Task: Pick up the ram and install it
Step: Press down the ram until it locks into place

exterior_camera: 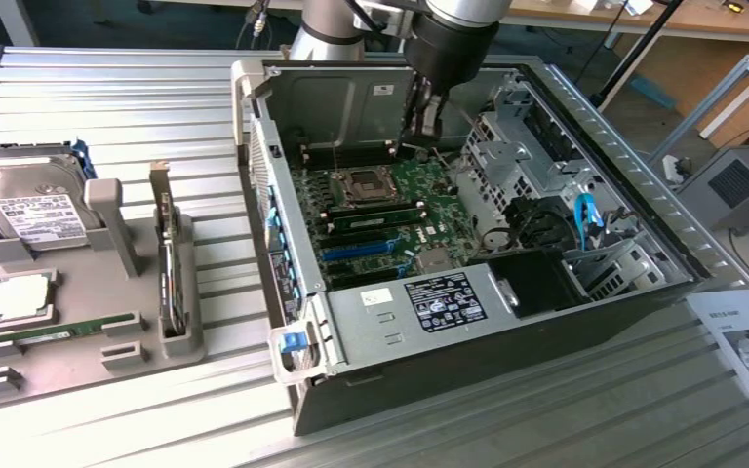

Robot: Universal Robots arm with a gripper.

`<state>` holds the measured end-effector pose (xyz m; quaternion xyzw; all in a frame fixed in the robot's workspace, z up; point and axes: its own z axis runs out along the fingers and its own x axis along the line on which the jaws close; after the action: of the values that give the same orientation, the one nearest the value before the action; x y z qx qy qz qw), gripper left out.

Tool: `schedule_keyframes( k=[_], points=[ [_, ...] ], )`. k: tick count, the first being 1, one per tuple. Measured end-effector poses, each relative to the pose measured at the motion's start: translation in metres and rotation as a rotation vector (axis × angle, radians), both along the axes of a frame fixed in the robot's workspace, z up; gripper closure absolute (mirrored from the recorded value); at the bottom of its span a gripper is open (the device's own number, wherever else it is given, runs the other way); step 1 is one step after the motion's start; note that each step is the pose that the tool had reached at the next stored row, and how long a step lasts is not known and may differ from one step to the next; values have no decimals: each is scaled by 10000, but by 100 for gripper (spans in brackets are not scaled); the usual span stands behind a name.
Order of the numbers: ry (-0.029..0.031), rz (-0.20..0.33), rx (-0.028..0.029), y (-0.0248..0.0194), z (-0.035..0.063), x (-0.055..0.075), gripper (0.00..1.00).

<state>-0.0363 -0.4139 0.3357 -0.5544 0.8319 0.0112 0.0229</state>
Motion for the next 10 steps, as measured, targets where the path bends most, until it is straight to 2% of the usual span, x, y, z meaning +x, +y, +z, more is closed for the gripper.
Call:
schedule_keyframes(
  k=[10],
  points=[
    [0, -799, 6, 0, 0, 0, 89]
  ],
)
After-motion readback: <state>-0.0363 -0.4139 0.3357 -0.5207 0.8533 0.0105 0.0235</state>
